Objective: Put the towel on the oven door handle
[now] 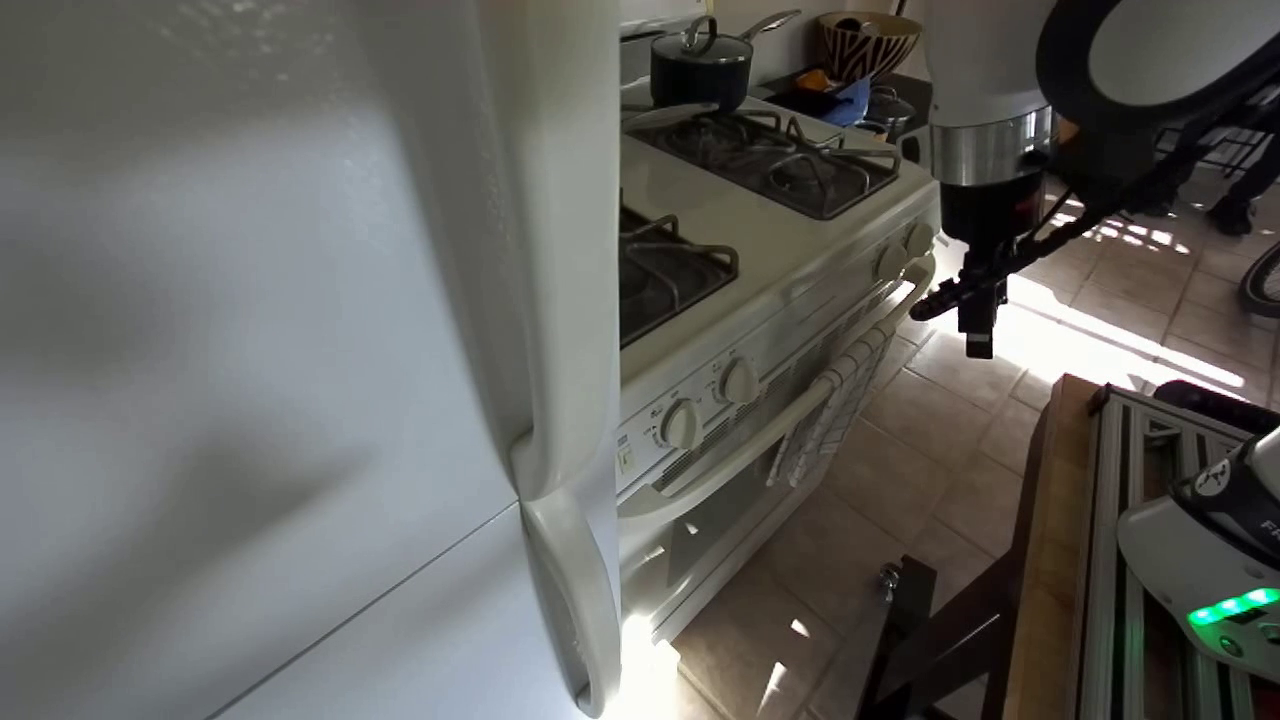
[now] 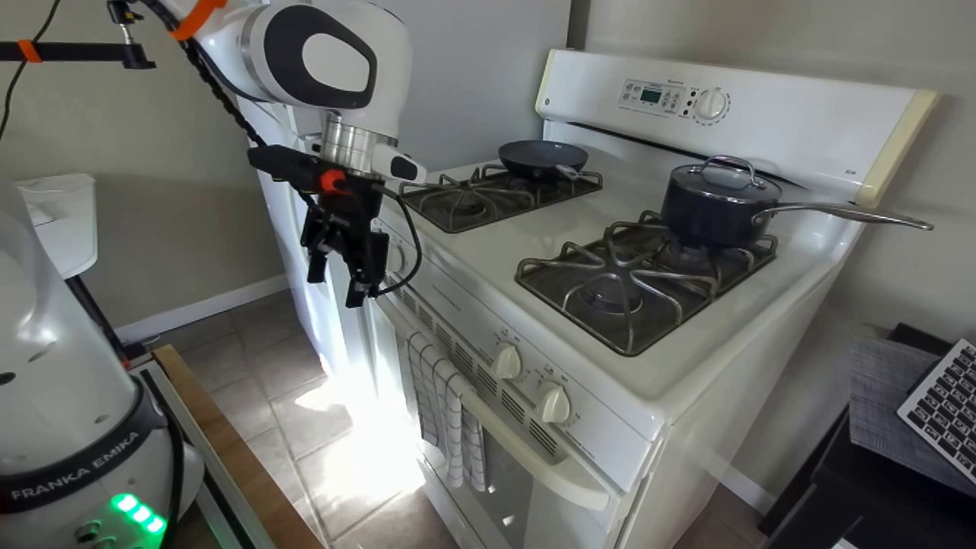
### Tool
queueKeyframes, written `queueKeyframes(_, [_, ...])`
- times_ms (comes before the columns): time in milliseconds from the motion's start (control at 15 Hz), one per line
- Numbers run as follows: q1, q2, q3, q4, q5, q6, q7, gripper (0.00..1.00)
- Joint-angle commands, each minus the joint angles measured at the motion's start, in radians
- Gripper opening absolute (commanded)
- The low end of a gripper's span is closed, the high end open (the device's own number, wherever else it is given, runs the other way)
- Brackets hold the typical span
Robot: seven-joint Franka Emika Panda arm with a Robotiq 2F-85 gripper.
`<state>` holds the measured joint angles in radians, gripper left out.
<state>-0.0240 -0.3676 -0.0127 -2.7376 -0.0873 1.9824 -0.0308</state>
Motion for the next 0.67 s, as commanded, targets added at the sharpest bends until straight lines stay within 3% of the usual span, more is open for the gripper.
queueKeyframes(0, [0.017, -0.081, -0.055, -0.008, 0.092, 0.020, -0.132, 1.00])
queueKeyframes(200, [0.025, -0.208, -0.090, -0.077, 0.152, 0.072, -0.229, 1.00])
queueKeyframes(267, [0.032, -0.189, -0.097, -0.012, 0.166, 0.062, -0.255, 1.00])
queueKeyframes(533, [0.052, -0.308, -0.117, -0.061, 0.165, 0.144, -0.359, 1.00])
queueKeyframes(600, [0.061, -0.283, -0.122, -0.003, 0.164, 0.138, -0.374, 1.00])
